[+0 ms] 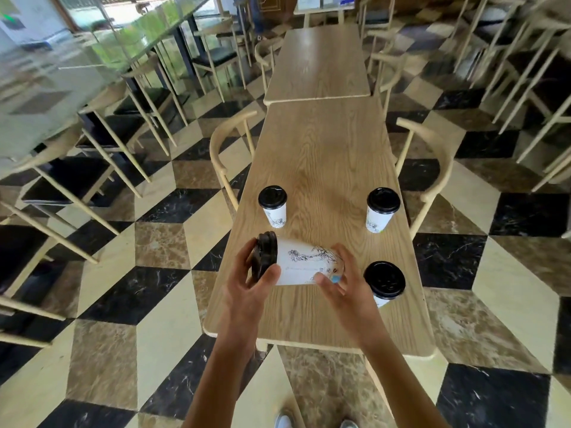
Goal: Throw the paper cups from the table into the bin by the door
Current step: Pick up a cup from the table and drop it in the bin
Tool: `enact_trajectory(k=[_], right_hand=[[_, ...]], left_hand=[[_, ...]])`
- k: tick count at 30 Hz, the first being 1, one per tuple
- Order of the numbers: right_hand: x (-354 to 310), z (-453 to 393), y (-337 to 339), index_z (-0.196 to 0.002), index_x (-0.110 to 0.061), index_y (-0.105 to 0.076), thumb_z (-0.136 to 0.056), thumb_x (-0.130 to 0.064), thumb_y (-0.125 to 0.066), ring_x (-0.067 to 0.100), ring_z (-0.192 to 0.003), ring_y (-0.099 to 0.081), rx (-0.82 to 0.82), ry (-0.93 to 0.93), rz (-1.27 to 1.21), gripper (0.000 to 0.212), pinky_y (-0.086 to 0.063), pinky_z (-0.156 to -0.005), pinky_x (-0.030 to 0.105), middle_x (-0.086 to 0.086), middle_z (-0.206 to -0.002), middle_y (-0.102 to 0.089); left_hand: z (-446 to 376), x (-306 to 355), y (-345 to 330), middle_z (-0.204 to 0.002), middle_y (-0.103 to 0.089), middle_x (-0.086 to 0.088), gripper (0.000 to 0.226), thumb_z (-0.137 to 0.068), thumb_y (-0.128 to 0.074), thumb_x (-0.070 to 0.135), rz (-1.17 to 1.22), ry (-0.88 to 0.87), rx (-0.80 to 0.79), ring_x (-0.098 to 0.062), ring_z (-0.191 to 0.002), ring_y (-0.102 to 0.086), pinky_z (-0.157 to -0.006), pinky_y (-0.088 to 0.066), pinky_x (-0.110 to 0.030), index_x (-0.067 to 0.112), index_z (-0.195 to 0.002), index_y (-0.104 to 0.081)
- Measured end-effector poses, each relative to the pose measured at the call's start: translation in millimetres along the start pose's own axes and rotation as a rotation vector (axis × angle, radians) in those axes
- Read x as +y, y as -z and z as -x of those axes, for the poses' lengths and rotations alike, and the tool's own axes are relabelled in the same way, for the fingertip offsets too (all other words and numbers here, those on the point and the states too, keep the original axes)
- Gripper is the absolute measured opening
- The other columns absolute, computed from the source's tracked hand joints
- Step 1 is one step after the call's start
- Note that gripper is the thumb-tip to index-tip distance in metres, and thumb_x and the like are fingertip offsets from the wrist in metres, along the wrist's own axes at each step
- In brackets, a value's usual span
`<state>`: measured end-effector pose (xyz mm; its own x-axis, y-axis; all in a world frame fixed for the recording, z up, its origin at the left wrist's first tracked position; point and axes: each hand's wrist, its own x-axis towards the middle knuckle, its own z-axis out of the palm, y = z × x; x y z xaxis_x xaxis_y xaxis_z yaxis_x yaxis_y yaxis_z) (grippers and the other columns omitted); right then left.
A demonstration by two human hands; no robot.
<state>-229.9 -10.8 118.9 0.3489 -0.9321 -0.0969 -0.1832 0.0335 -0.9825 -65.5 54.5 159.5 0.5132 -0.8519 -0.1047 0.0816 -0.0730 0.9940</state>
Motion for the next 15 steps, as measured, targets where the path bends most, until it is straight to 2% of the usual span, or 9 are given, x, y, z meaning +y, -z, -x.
enact_trajectory(k=[2,5,6,7,9,12,13,15], right_hand=[[-5,10,14,-0.153,-0.021,-0.025,-0.09,-0.038,-0.066,0.0,-0.121,-0.058,0.043,0.023,-0.02,0.077,-0.046,-0.104,0.029,-0.005,-0.135,-0.06],[-10,27,36,-0.152,-0.02,-0.025,-0.087,-0.038,-0.068,0.002,-0.118,-0.06,0.115,0.049,-0.038,0.079,-0.049,-0.103,0.035,-0.013,-0.13,-0.059],[-11,33,44,-0.152,-0.021,-0.026,-0.087,-0.038,-0.068,0.003,-0.117,-0.06,0.145,0.055,-0.044,0.079,-0.05,-0.102,0.037,-0.017,-0.129,-0.058],[-12,39,52,-0.152,-0.022,-0.027,-0.087,-0.038,-0.068,0.004,-0.117,-0.06,0.178,0.059,-0.046,0.079,-0.05,-0.101,0.039,-0.017,-0.13,-0.057],[-14,52,70,-0.151,-0.023,-0.026,-0.089,-0.036,-0.068,0.009,-0.121,-0.059,0.244,0.065,-0.031,0.076,-0.05,-0.101,0.041,-0.009,-0.138,-0.055],[-15,76,96,-0.151,-0.022,-0.025,-0.091,-0.033,-0.066,0.008,-0.118,-0.061,0.346,0.076,-0.03,0.074,-0.052,-0.095,0.027,0.0,-0.138,-0.056],[-15,86,104,-0.151,-0.023,-0.025,-0.091,-0.034,-0.066,0.005,-0.114,-0.063,0.389,0.077,-0.021,0.074,-0.052,-0.09,0.022,-0.003,-0.134,-0.06],[-16,109,120,-0.151,-0.023,-0.025,-0.09,-0.038,-0.067,0.004,-0.11,-0.064,0.487,0.081,-0.002,0.076,-0.053,-0.089,0.024,-0.016,-0.124,-0.063]], left_hand=[[7,0,-7,-0.129,-0.071,0.007,0.051,-0.096,-0.068,0.01,-0.037,-0.012,-0.037,-0.008,-0.117,-0.068,-0.104,-0.054,-0.046,0.033,-0.14,-0.057],[17,1,-22,-0.128,-0.069,0.024,0.051,-0.091,-0.069,0.027,-0.081,-0.04,-0.148,0.005,-0.119,-0.063,-0.098,-0.057,-0.032,0.046,-0.136,-0.055],[20,4,-29,-0.131,-0.068,0.023,0.056,-0.086,-0.071,0.032,-0.07,-0.033,-0.197,0.004,-0.122,-0.062,-0.1,-0.055,-0.033,0.044,-0.138,-0.054],[21,4,-36,-0.135,-0.068,0.014,0.064,-0.081,-0.075,0.033,-0.021,-0.013,-0.24,-0.004,-0.126,-0.062,-0.103,-0.053,-0.04,0.038,-0.141,-0.053],[23,4,-51,-0.135,-0.069,0.001,0.071,-0.072,-0.08,0.032,0.064,0.005,-0.31,-0.019,-0.127,-0.064,-0.108,-0.048,-0.049,0.032,-0.139,-0.057],[30,10,-79,-0.132,-0.071,0.004,0.06,-0.072,-0.081,0.034,0.086,-0.017,-0.451,-0.017,-0.125,-0.066,-0.103,-0.051,-0.041,0.042,-0.129,-0.065],[33,13,-89,-0.131,-0.072,0.004,0.056,-0.073,-0.081,0.034,0.084,-0.025,-0.503,-0.015,-0.124,-0.066,-0.1,-0.053,-0.035,0.043,-0.127,-0.066],[40,17,-110,-0.131,-0.071,0.004,0.057,-0.073,-0.081,0.034,0.07,-0.031,-0.612,-0.014,-0.124,-0.066,-0.097,-0.055,-0.033,0.04,-0.128,-0.066]])
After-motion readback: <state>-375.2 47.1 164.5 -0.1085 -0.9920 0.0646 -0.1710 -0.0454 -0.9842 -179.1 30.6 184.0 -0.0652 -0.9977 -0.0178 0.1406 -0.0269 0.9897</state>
